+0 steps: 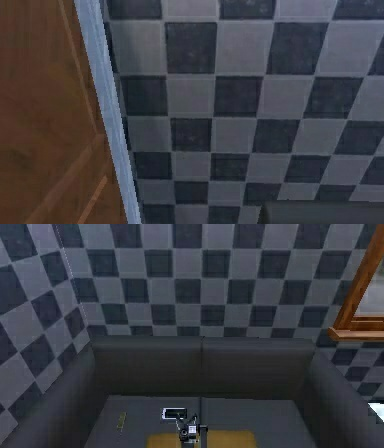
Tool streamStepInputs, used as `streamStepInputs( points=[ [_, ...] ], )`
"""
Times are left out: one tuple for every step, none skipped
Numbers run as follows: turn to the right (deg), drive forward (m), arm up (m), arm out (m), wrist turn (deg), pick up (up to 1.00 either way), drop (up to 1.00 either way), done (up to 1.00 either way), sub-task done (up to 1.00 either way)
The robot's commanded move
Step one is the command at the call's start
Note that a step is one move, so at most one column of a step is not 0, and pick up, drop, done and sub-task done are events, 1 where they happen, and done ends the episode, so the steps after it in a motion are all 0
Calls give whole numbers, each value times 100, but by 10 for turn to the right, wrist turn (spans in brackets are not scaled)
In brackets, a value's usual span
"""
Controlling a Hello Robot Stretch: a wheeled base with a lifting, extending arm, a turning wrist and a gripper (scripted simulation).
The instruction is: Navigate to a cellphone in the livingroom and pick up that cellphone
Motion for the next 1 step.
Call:
streamStepInputs(
  points=[
    [0,0,0,0,0,100,0,0,0]
  ],
)
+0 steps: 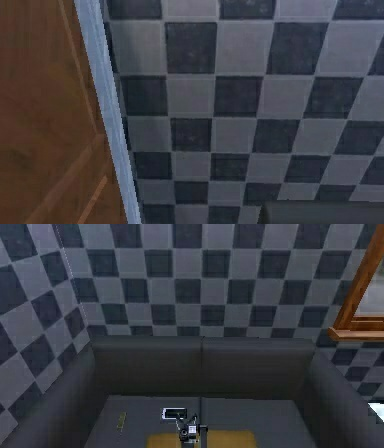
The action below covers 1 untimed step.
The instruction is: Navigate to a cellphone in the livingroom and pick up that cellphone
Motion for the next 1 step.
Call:
streamStepInputs(
  points=[
    [0,0,10,0,0,0,0,0,0]
  ],
)
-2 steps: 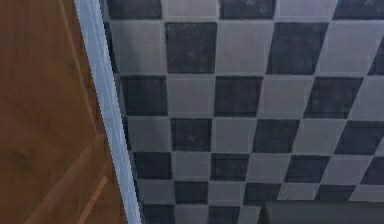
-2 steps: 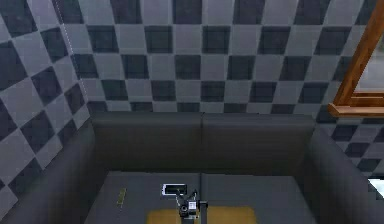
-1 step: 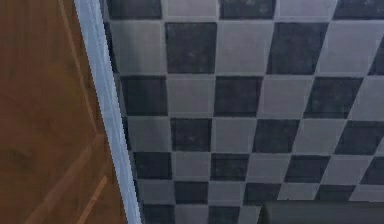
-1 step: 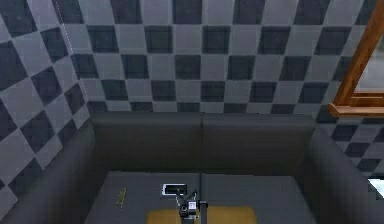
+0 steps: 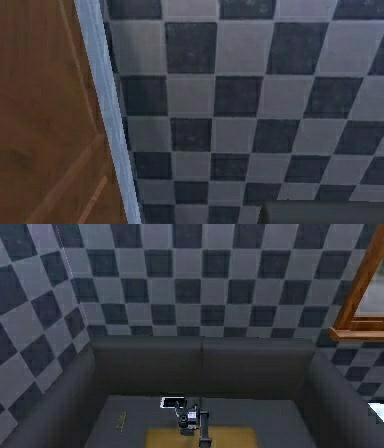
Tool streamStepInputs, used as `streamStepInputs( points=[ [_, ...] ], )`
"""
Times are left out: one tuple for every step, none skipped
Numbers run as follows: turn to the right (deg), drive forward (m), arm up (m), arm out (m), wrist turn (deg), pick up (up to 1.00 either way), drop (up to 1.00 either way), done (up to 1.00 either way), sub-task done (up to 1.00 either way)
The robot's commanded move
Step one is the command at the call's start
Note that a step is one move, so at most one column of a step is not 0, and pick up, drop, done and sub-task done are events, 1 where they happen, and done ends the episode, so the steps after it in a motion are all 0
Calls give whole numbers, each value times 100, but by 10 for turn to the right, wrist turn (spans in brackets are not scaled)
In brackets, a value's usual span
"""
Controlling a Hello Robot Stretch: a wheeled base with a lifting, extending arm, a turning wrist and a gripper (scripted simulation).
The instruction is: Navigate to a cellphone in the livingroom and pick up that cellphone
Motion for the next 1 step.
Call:
streamStepInputs(
  points=[
    [0,0,0,0,0,0,0,100,0]
  ],
)
